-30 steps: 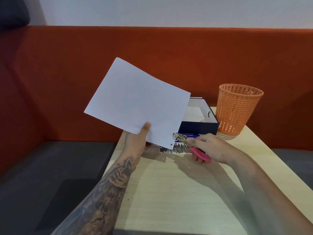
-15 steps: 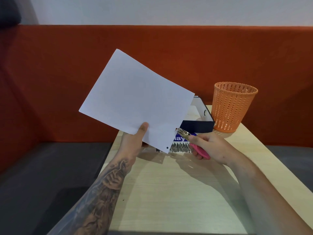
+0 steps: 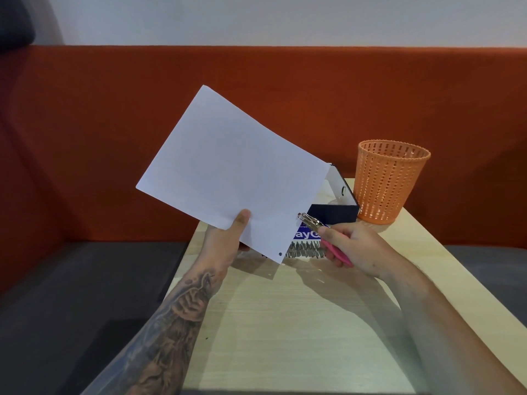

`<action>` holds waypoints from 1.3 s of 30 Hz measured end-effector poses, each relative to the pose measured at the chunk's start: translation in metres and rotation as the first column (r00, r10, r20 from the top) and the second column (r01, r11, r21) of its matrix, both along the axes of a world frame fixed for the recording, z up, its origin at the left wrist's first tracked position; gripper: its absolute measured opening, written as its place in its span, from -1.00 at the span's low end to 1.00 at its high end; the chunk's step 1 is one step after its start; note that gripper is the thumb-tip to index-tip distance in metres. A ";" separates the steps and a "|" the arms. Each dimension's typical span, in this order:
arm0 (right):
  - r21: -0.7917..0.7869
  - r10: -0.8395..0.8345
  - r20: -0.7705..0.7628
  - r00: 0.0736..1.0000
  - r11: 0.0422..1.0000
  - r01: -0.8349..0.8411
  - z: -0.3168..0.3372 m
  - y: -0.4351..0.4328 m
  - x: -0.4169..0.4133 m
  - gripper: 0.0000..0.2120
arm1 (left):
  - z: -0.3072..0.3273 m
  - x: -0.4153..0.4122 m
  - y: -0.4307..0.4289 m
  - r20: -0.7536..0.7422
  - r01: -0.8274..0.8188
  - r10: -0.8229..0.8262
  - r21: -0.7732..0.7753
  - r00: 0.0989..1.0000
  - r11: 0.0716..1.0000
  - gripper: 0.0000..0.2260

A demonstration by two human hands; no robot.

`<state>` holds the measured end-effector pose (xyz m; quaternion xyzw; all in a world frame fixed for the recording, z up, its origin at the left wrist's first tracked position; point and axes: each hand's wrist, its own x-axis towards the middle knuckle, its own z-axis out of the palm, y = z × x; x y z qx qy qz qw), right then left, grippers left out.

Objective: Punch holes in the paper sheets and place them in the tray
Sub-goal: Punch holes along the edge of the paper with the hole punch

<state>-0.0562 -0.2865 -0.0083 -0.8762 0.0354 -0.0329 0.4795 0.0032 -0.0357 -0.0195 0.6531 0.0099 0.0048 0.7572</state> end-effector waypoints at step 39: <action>-0.281 0.066 -0.406 0.911 0.940 -0.193 0.025 0.035 -0.013 -0.37 | -0.019 -0.020 0.035 0.004 -0.053 0.053 0.079 0.999 0.995 -0.75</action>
